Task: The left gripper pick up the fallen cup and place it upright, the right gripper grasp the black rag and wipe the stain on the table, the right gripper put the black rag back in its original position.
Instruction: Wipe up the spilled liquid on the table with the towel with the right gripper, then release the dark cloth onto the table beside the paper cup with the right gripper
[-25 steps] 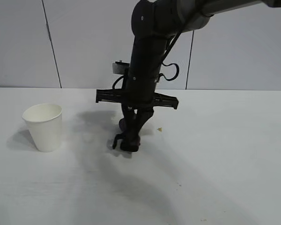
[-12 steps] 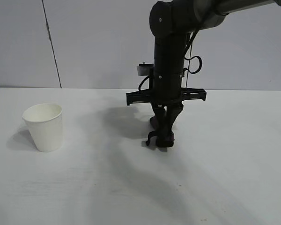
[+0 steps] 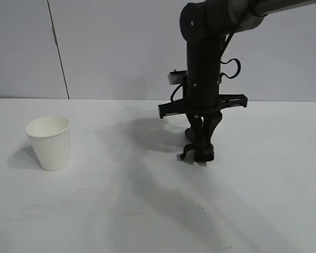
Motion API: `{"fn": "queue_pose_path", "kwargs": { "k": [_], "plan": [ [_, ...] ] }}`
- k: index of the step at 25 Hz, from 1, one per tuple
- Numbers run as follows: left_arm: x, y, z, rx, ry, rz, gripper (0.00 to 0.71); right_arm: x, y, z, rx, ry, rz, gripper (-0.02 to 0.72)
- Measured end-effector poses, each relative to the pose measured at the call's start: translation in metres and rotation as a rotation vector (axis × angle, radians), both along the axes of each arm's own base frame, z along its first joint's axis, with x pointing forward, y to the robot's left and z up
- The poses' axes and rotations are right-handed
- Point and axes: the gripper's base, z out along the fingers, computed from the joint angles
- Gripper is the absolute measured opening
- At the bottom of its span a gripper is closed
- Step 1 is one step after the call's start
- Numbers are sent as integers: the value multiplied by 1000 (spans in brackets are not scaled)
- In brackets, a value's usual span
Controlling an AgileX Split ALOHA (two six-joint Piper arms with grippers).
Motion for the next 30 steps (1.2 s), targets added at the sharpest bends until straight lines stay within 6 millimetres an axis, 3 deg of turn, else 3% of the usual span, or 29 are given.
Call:
{"fn": "queue_pose_path", "kwargs": {
  "k": [9, 16, 24, 27, 30],
  "plan": [
    [0, 0, 0, 0, 0, 0, 688, -6, 22, 0, 226, 63, -42, 92],
    [0, 0, 0, 0, 0, 0, 688, -11, 36, 1, 251, 55, -19, 92],
    [0, 0, 0, 0, 0, 0, 688, -12, 39, 1, 250, 52, 21, 92],
    [0, 0, 0, 0, 0, 0, 688, -12, 40, 1, 257, 55, 45, 174],
    [0, 0, 0, 0, 0, 0, 688, -12, 40, 1, 264, 54, 47, 384]
  ]
}}
